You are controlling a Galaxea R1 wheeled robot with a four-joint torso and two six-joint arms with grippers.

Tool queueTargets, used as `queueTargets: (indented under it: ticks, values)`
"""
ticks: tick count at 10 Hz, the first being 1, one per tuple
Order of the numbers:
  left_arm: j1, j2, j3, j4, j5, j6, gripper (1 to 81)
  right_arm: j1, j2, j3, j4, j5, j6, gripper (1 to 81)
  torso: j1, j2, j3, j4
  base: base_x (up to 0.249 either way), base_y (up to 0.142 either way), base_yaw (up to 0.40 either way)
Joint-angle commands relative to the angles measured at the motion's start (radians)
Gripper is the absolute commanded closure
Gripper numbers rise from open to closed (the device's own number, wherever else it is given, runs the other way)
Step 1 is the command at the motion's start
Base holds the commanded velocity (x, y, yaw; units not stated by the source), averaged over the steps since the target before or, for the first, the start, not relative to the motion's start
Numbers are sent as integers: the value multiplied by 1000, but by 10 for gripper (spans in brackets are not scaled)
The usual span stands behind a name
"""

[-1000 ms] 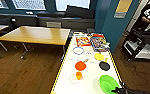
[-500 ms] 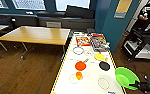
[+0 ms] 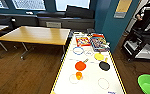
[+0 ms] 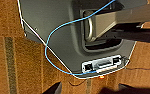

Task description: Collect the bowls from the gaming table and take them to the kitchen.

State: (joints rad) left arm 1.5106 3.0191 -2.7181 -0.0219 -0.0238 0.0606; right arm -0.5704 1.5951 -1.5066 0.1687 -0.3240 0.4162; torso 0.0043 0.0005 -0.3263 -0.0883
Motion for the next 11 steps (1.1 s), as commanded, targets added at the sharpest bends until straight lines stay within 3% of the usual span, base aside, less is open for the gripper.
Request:
queueTargets:
  ticks: [1,4,8,11]
  values:
    - [3,-5,1,16,77,10,10,-128,-91,-67,-15,-43,-123,811,0,-1,0,0,0,0,0]
    - [3,0,1,16,76,10,10,-303,-90,-72,-14,20,-175,811,0,-1,0,0,0,0,0]
    - [3,5,1,28,74,11,10,-662,-56,19,-29,303,-241,811,0,-1,0,0,0,0,0]
    - [-5,3,6,28,42,11,10,-881,94,42,-130,489,-249,811,0,-1,0,0,0,0,0]
